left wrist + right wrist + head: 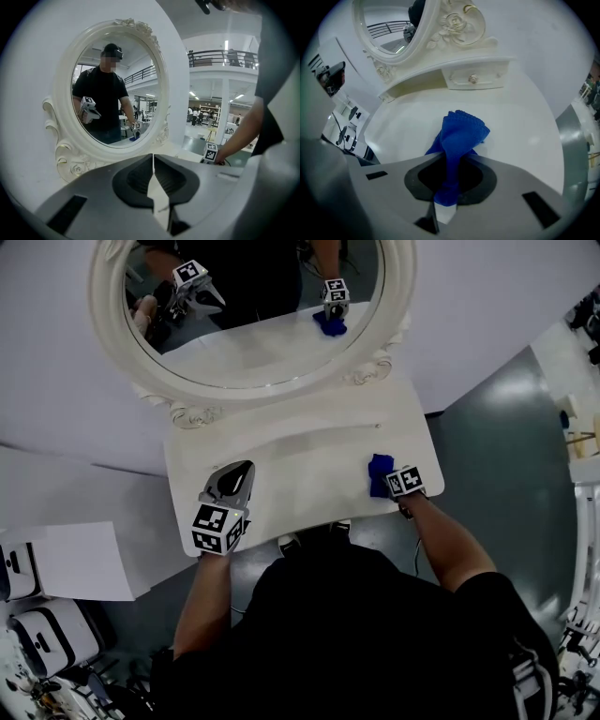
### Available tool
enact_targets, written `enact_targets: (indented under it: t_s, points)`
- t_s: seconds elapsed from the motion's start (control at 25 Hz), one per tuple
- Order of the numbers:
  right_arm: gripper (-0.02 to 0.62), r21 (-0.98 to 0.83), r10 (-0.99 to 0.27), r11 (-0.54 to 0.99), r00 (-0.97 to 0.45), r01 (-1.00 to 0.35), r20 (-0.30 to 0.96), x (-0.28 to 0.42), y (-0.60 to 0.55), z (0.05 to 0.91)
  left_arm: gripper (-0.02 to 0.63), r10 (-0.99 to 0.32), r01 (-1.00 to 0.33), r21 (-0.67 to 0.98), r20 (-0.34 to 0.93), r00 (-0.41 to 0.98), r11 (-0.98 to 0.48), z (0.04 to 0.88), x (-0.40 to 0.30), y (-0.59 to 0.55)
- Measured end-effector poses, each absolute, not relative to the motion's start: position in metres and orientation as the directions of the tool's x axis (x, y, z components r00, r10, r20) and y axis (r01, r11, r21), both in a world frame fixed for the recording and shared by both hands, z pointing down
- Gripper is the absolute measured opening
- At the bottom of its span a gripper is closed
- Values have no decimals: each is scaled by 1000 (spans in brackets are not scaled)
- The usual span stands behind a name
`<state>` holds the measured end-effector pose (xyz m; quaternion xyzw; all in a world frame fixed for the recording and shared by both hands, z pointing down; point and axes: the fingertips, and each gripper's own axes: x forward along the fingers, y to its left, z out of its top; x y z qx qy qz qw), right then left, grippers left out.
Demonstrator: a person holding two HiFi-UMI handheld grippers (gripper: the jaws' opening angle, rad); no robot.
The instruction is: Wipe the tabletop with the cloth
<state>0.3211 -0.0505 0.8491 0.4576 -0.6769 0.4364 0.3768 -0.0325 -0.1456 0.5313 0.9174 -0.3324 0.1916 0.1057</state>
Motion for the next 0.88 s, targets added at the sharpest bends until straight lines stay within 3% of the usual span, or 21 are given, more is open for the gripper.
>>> enact_targets:
  t_s: [0.64, 0.8, 0.88]
  points:
    - [41, -168, -321, -82, -133, -982, 938, 445, -4, 849, 17, -568, -648, 70, 418, 709, -758, 529, -20, -145]
    - [40, -80, -290, -30, -68, -996, 955, 442, -10, 845, 17, -583, -660, 61, 412, 700, -749, 526, -29, -145]
    - [40, -92, -311, 43, -101, -995, 945, 420, -26, 838, 18, -597, -671, 51, 410, 690, -740, 524, -38, -145]
